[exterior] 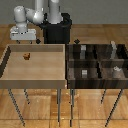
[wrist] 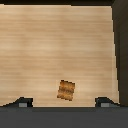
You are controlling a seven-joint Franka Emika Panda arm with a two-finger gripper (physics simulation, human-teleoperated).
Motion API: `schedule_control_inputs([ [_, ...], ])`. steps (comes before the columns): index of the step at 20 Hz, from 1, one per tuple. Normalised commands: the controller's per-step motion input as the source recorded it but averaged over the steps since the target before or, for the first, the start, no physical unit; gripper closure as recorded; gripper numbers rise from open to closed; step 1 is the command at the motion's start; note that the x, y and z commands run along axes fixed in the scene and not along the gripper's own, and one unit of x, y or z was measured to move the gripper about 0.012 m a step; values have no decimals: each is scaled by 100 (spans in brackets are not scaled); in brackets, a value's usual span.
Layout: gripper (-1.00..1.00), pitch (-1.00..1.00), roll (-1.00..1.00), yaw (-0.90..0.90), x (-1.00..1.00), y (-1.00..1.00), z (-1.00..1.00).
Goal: Place the loaf of bread into the appropriate compartment.
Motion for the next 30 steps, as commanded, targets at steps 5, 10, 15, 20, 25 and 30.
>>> schedule_control_inputs([
  [5,-100,0,0,0,-60,0,0],
  [10,-100,0,0,0,-20,0,-60],
  [15,-100,0,0,0,3,0,-20],
  [20,-100,0,0,0,0,0,-20],
  [25,-100,0,0,0,0,-10,-80],
  [30,-100,0,0,0,40,0,0],
])
